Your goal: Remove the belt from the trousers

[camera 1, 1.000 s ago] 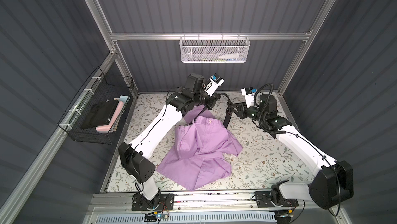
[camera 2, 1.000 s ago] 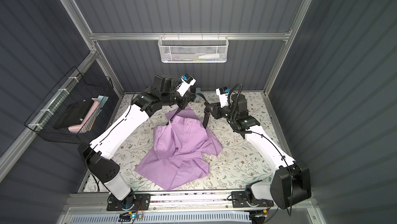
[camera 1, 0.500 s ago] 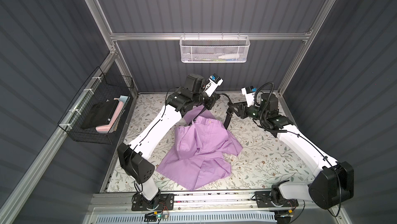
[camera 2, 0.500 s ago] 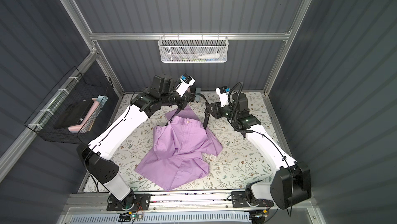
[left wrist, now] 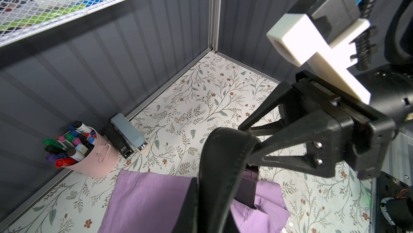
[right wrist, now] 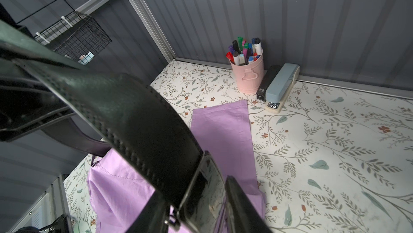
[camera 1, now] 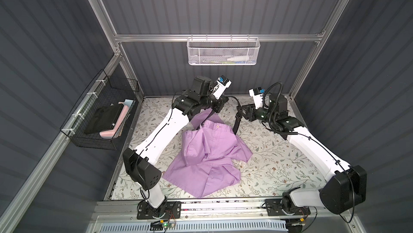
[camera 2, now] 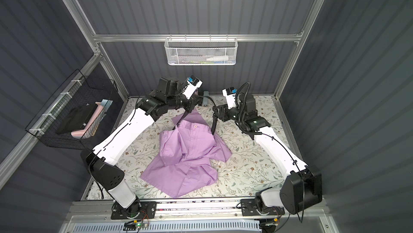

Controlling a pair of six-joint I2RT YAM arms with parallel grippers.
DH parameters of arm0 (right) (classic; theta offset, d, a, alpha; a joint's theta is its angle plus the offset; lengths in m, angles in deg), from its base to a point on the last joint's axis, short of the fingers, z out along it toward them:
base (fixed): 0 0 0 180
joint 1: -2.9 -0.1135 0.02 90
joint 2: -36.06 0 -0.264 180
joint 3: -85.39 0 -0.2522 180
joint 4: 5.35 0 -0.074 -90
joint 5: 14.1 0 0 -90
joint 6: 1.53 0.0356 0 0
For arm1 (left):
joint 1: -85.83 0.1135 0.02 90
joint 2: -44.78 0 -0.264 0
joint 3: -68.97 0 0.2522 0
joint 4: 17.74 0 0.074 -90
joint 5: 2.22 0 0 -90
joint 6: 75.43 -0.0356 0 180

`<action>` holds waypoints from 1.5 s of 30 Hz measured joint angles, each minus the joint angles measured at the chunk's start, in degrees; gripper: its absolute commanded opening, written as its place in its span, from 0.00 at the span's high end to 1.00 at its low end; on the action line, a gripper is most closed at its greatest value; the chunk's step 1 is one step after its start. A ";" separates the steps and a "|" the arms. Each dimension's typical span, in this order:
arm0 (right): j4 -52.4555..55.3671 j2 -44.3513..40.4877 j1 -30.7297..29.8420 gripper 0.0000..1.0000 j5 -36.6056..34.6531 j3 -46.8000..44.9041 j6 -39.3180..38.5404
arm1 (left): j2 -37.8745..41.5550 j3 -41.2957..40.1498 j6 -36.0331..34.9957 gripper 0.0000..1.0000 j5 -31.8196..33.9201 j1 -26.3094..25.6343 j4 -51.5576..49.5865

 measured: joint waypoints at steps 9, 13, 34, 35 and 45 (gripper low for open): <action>1.51 0.02 -0.52 0.70 -1.27 0.76 -1.03 | -0.76 0.63 0.00 1.00 0.42 0.00 -0.02; 2.23 0.07 -0.59 0.74 -1.46 1.14 -1.07 | -1.01 0.63 -0.02 1.00 0.48 0.00 -0.46; 5.29 0.61 -2.14 0.72 -3.74 3.23 -2.69 | -1.75 1.51 -0.13 1.00 2.60 -0.04 -1.27; 5.40 0.61 -2.14 0.74 -3.87 2.89 -2.73 | -1.75 1.51 -0.28 1.00 2.62 -0.04 -1.36; 5.16 0.37 -2.21 0.93 -4.94 2.19 -3.76 | -1.84 1.51 -0.50 1.00 3.04 -0.07 -2.40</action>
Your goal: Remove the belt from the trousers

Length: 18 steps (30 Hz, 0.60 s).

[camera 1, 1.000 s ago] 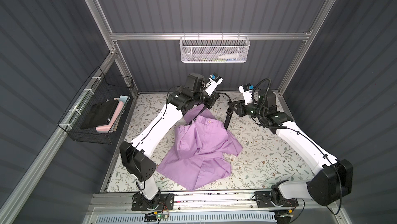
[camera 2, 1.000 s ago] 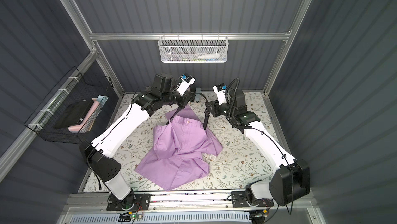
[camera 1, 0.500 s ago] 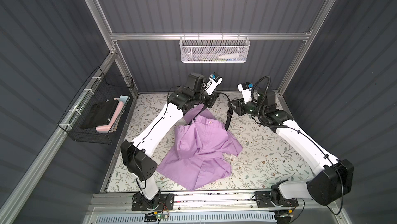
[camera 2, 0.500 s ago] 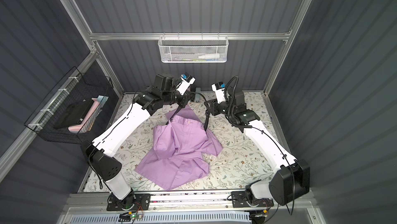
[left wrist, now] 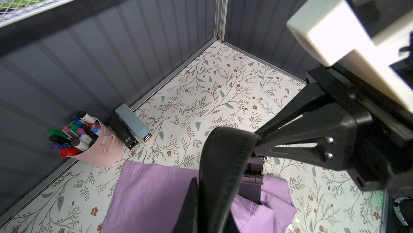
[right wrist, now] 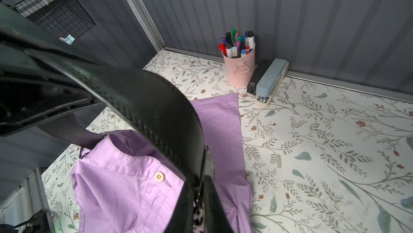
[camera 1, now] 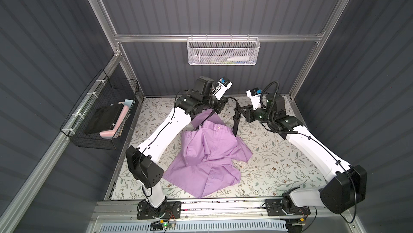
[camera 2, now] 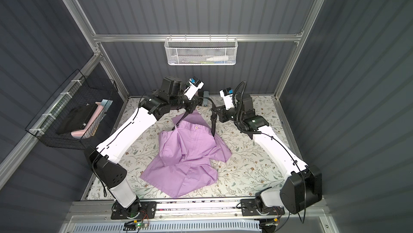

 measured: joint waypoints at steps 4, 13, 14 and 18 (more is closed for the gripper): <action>-0.02 0.00 0.00 0.98 0.00 0.00 0.02 | -0.02 0.00 0.00 1.00 0.02 0.02 0.00; -2.05 -0.76 -0.09 0.88 -0.02 -2.49 0.00 | -0.02 0.76 0.68 1.00 -0.33 0.02 -0.85; -2.60 -0.92 -0.17 0.88 -0.13 -3.08 0.02 | -0.02 0.98 0.92 1.00 -0.52 0.00 -1.16; -4.74 -1.16 -0.33 0.89 -0.90 -4.66 -0.07 | -0.02 2.01 1.75 1.00 -0.98 0.02 -1.99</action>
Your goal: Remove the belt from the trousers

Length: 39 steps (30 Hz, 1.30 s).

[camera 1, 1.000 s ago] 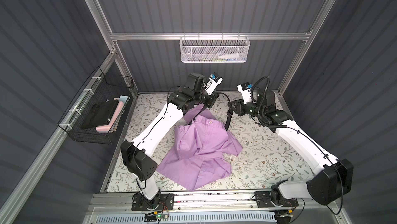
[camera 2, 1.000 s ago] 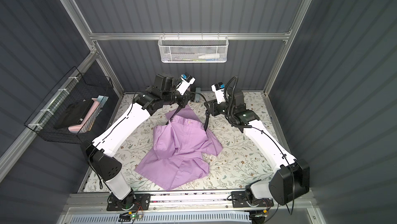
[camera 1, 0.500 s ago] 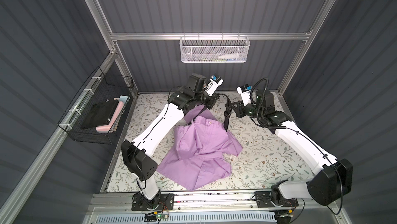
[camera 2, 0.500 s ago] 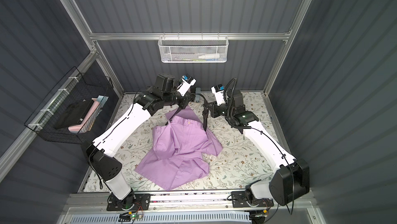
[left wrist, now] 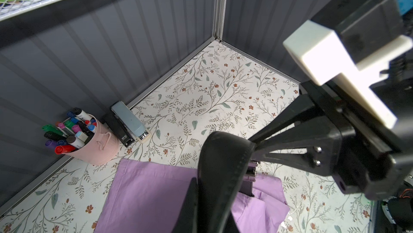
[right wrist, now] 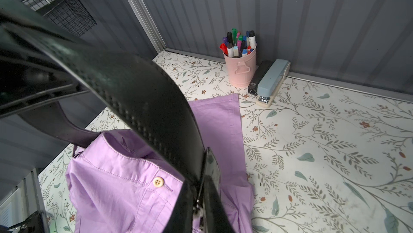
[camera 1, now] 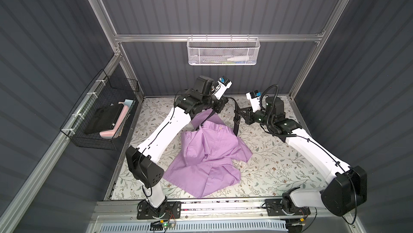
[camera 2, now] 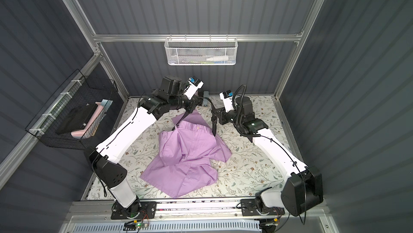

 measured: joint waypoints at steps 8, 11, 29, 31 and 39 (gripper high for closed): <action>-2.95 0.22 -0.42 0.90 -2.45 -0.72 -0.04 | 0.00 1.33 2.40 1.00 -1.40 0.00 -0.42; -3.21 0.85 -0.57 0.85 -3.34 -0.76 0.11 | 0.00 1.51 3.28 1.00 -1.62 0.00 -0.42; -5.60 1.64 -0.59 1.00 -4.55 -1.57 0.13 | 0.15 1.62 6.91 1.00 -2.75 0.00 0.02; -5.66 1.49 -0.59 1.00 -4.17 -1.55 0.00 | 0.50 1.40 6.91 1.00 -2.75 0.00 0.00; -2.51 -2.23 -0.55 1.00 -3.91 -1.36 -2.23 | 5.16 -5.55 3.41 0.90 -3.23 0.00 1.75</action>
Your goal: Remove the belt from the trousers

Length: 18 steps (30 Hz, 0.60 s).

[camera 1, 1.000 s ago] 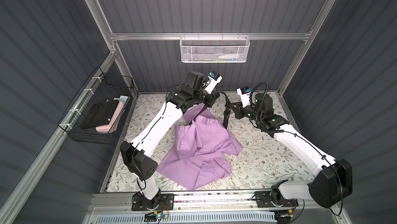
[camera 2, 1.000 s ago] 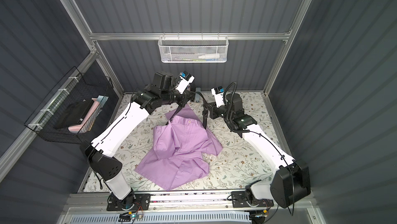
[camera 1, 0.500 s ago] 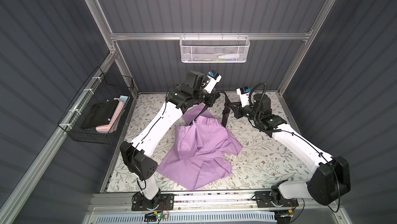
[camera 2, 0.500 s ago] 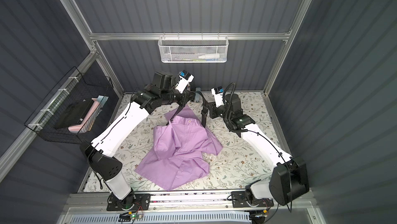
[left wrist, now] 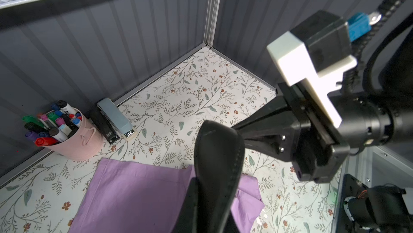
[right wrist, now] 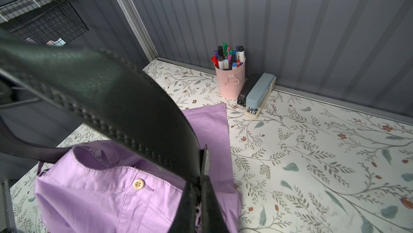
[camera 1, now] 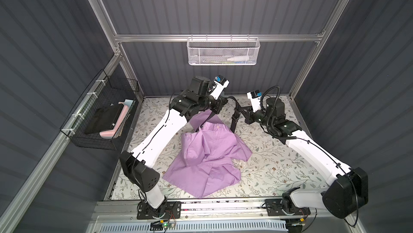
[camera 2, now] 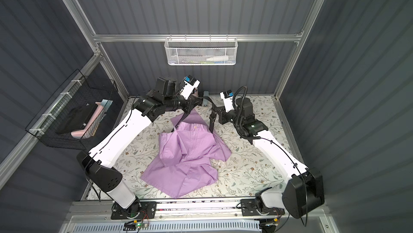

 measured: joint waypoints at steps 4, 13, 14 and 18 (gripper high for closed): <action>1.64 -2.80 0.15 1.00 -1.79 -0.04 -0.79 | 2.82 -4.83 -3.23 0.77 -0.55 0.00 2.49; 5.46 -3.13 -0.20 1.00 -6.86 0.04 -2.47 | 3.08 -6.62 -13.84 0.28 -0.15 -0.68 4.37; 5.88 -2.93 -0.35 1.00 -7.21 0.15 -2.54 | 2.73 -6.21 -15.34 0.28 0.63 -1.16 4.28; 7.19 -2.01 -0.61 1.00 -7.82 1.36 -2.64 | -1.60 -0.63 -21.03 0.26 3.34 -4.09 2.36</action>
